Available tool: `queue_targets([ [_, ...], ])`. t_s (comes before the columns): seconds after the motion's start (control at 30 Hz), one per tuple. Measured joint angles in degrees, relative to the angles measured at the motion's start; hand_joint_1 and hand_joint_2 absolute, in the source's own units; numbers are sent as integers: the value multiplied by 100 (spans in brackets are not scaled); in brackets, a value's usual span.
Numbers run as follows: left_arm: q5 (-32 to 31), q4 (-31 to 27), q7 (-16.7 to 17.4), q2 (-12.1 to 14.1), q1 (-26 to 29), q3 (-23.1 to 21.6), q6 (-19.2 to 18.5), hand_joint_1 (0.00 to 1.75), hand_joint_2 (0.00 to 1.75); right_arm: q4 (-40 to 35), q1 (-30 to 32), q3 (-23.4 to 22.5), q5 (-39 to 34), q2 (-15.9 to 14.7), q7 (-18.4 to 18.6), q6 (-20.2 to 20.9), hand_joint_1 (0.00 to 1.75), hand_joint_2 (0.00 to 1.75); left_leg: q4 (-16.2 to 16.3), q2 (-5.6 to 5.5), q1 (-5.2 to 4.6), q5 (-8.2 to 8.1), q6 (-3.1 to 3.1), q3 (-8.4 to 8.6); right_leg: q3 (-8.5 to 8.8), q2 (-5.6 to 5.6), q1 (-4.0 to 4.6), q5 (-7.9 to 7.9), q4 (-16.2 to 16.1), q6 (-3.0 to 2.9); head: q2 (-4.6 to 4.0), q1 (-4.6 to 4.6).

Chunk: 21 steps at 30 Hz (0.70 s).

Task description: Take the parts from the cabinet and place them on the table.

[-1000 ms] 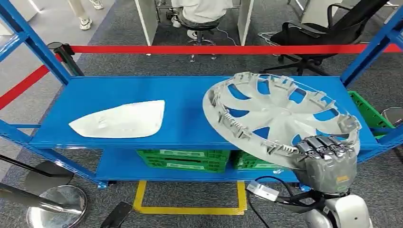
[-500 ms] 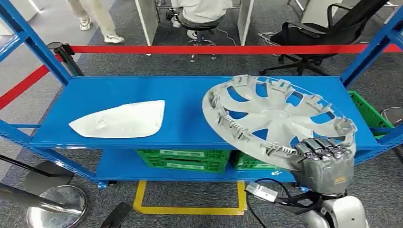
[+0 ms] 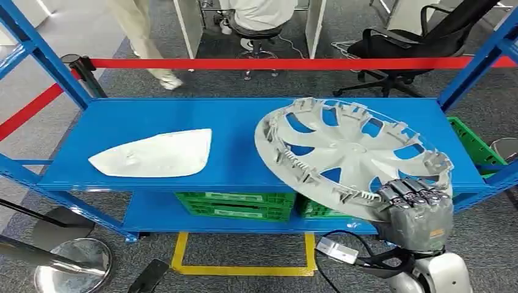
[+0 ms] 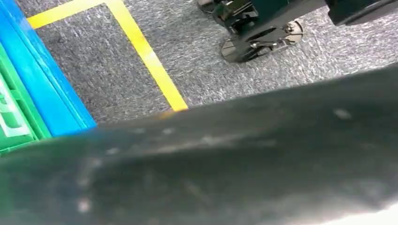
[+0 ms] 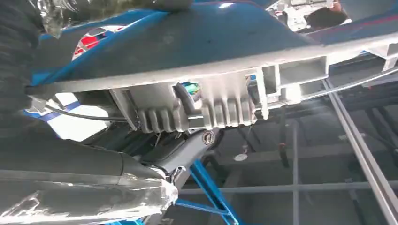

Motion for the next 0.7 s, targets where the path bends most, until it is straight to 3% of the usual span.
queue_targets([
  [0.7,55,37,-59,85,4,-7,-20,0,0,0,70,-70,-321,-46,-354,-2,164,175,0,0,0,0,0,0,0,0,0,0,0,0,0,0],
])
